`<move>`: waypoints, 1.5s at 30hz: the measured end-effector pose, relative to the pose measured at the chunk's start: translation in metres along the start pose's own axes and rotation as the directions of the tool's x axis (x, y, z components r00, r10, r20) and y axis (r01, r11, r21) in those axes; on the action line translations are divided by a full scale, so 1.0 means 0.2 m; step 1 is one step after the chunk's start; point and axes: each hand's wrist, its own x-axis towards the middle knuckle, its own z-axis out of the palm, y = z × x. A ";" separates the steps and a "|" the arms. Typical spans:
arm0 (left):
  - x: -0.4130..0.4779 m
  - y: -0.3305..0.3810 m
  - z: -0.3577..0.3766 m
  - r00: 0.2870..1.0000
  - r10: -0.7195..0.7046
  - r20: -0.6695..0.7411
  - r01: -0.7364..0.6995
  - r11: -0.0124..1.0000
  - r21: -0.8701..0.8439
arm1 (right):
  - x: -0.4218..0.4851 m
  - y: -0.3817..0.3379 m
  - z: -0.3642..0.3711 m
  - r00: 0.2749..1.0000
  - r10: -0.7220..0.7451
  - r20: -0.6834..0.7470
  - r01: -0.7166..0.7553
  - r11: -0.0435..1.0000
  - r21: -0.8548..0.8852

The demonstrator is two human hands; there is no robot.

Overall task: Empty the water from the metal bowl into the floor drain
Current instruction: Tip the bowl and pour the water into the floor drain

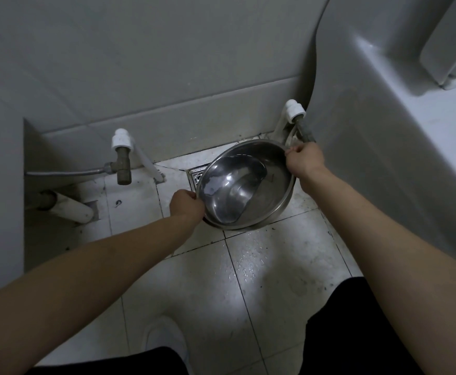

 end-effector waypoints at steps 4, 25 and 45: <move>0.00 0.00 0.01 1.000 -0.002 -0.003 0.002 1.000 -0.005 | -0.01 0.00 0.00 1.000 -0.002 -0.001 0.002 1.000 -0.001; -0.01 0.00 0.01 1.000 -0.003 -0.003 0.003 1.000 0.015 | 0.01 0.01 0.00 0.999 -0.029 -0.016 0.030 0.998 0.056; -0.01 0.01 0.01 1.000 -0.005 0.017 0.005 1.000 -0.006 | -0.01 0.00 -0.01 1.000 -0.018 -0.024 0.019 0.998 0.057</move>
